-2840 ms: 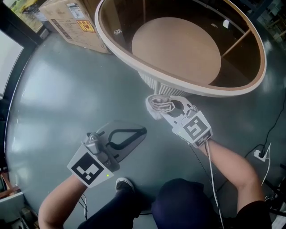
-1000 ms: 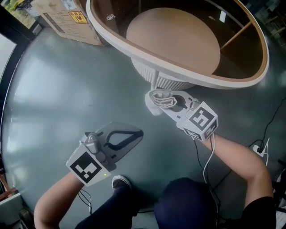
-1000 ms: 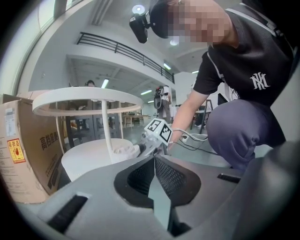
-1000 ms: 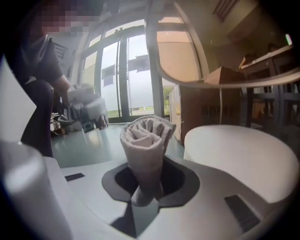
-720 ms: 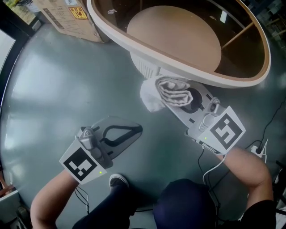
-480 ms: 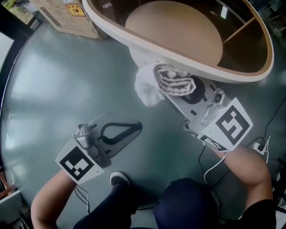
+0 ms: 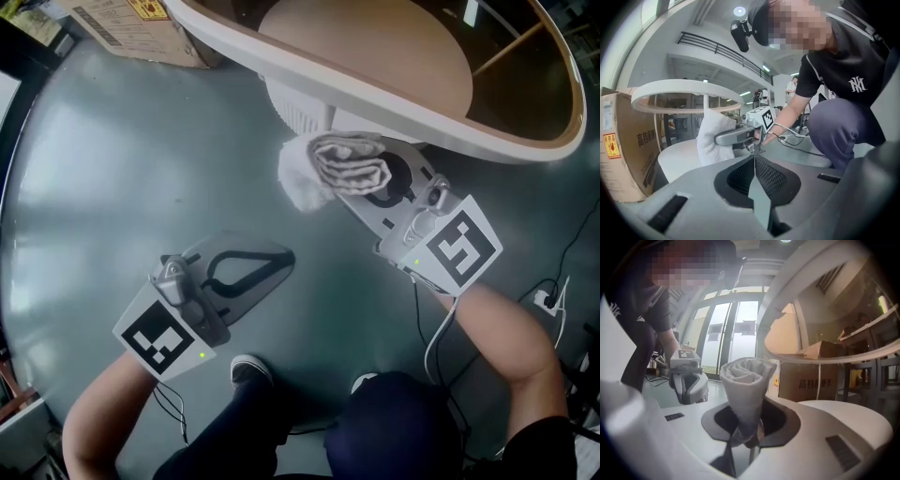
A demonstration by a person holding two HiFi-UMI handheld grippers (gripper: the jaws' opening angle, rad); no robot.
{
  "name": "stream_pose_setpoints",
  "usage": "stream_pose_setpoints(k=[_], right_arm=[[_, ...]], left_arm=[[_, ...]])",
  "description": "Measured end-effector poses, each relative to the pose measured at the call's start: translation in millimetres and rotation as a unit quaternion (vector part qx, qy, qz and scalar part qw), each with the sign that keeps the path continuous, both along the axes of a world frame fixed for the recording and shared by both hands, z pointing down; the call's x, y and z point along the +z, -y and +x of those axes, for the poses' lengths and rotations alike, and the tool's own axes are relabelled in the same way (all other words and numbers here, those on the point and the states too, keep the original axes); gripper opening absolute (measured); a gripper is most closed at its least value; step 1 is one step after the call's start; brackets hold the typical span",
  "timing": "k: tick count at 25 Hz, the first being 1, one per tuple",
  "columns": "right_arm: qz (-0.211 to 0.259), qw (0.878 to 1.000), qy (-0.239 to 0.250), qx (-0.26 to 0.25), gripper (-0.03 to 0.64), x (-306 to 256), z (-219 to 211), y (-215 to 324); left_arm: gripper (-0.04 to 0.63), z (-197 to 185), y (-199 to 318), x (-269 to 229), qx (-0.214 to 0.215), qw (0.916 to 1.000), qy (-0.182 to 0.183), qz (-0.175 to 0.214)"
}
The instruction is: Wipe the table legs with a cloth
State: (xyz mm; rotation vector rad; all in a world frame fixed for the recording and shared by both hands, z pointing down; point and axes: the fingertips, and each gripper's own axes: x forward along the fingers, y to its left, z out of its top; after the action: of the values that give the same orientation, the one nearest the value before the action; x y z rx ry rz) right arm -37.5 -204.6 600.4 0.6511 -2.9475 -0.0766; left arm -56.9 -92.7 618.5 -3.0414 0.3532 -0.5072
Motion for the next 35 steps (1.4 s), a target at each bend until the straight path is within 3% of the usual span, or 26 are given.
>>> stream_pose_setpoints(k=[5,9,14,18,24,30,32,35], right_arm=[[-0.015,1.0,-0.025,0.004,0.091,38,1,0],[-0.076,0.994,-0.076,0.013,0.091,105,7,1],[-0.152,0.978,-0.134,0.041,0.105,192,23,8],[-0.207,0.961,-0.155,0.1,0.103,241,44,25],[-0.211,0.96,-0.155,0.098,0.08,247,44,26],[-0.234,0.94,-0.241,0.052,0.075,260,42,8],[-0.222,0.948,-0.227,0.037,0.075,233,40,2],[-0.193,0.969,-0.153,-0.003,0.075,154,27,-15]], left_arm=[[0.008,1,-1,3,0.005,1.0,0.0,-0.005],[0.008,0,-4,5,0.005,0.9999,0.004,-0.01],[0.009,-5,-8,14,0.005,0.9998,0.009,-0.015],[0.009,-8,-9,25,-0.001,0.9996,0.008,-0.026],[0.009,-4,-11,33,-0.003,0.9993,0.007,-0.036],[0.009,2,-16,31,0.003,0.9993,0.011,-0.037],[0.008,4,-16,27,0.006,0.9994,0.01,-0.034],[0.009,2,-14,17,0.006,0.9994,0.006,-0.034]])
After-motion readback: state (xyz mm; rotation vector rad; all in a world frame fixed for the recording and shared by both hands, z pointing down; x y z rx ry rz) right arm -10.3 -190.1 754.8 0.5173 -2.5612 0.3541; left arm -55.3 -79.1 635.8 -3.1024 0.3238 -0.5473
